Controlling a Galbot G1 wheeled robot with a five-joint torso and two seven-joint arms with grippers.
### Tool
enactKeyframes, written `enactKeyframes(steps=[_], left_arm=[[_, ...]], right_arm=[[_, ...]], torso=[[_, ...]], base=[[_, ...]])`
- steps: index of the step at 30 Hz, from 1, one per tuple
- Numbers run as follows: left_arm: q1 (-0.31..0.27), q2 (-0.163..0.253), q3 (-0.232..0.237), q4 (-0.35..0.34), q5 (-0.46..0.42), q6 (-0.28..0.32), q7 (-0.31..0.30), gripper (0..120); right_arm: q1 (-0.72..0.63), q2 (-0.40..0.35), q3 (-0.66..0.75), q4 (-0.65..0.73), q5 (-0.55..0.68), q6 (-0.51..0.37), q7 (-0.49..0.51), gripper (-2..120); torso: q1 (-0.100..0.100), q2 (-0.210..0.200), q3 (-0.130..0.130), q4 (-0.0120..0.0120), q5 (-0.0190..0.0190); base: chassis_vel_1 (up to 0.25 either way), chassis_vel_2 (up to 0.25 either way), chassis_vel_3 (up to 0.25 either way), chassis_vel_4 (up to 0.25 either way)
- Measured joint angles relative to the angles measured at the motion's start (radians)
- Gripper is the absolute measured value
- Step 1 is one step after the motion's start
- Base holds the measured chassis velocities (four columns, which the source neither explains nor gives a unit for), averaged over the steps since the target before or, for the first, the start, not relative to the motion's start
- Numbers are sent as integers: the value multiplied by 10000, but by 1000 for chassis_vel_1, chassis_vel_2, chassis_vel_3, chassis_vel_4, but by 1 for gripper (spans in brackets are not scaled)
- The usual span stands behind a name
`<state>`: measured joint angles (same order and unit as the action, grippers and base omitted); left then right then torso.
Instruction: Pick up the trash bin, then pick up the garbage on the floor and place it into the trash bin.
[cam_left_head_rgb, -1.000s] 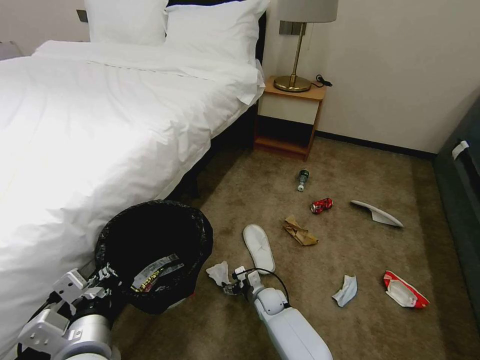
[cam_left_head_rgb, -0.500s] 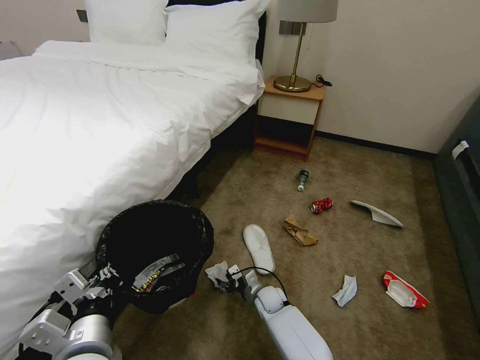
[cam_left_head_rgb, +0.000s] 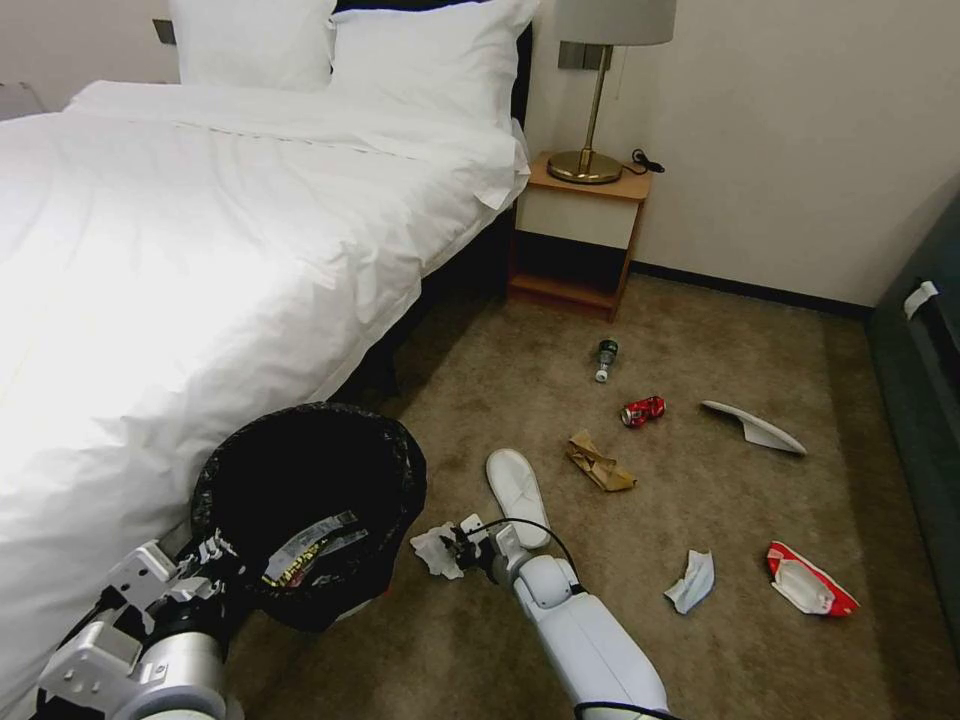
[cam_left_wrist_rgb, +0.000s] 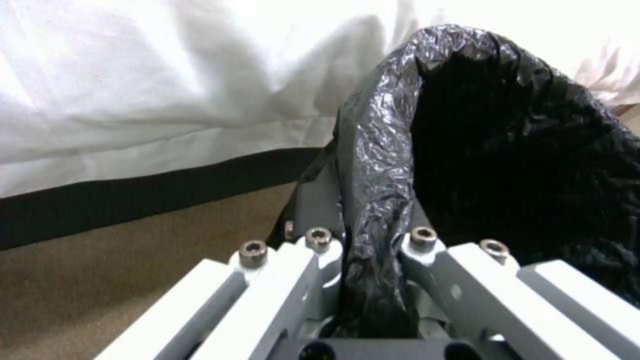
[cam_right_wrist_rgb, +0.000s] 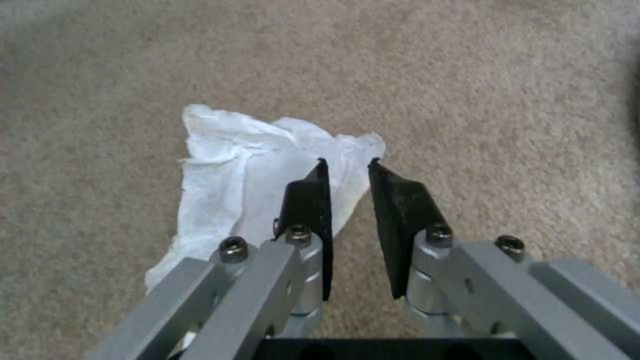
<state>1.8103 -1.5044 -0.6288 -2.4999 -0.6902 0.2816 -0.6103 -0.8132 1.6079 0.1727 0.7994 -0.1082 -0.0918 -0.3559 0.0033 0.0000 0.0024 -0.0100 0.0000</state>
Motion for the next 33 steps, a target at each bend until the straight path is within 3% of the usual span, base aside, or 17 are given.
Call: enactKeyframes(steps=[5, 7, 11, 13, 22, 23, 25, 27, 33], left_arm=[[2, -29, 16, 0, 33, -3, 7, 4], [5, -45, 23, 0, 52, -6, 10, 4], [29, -47, 27, 0, 64, -8, 14, 4], [51, -39, 12, 0, 67, -16, 21, 4], [67, -24, 15, 0, 71, -26, 33, 4], [70, -18, 15, 0, 72, -26, 38, 4], [70, -14, 16, 0, 72, -26, 41, 4], [60, -6, 32, 0, 72, -29, 45, 4], [20, -8, 68, 0, 71, -29, 55, 4]], right_arm=[[5, 0, -58, -14, 15, -12, 10, 22], [-30, 0, -126, -9, 29, -12, 15, 32], [-77, 0, -167, 8, 33, 11, 15, 38], [-129, 0, -198, 25, 59, 104, -12, 51], [-159, 0, -199, 29, 58, 150, -20, 76], [-159, 1, -184, -12, 43, 149, 16, 85], [-156, 0, -172, -36, 33, 149, 43, 88], [-141, 1, -152, -108, 22, 167, 127, 99], [-137, 1, -174, -240, 6, 249, 152, 100]], torso=[[-1, 0, 0, 0, 0], [0, 0, 0, 0, 0], [0, 0, 0, 0, 0], [0, 0, 0, 1, 0], [0, 2, -1, 1, 0], [0, 1, 0, 1, 0], [0, 2, 0, 1, 0], [0, 2, 0, 0, 0], [0, 2, 0, 1, 0]], base=[[0, 0, 0, 0], [0, 0, 0, 0], [0, 0, 0, 0], [0, 0, 0, 0], [0, 0, 0, 0], [0, 0, 0, 0], [0, 0, 0, 0], [0, 0, 0, 0], [0, 0, 0, 0]])
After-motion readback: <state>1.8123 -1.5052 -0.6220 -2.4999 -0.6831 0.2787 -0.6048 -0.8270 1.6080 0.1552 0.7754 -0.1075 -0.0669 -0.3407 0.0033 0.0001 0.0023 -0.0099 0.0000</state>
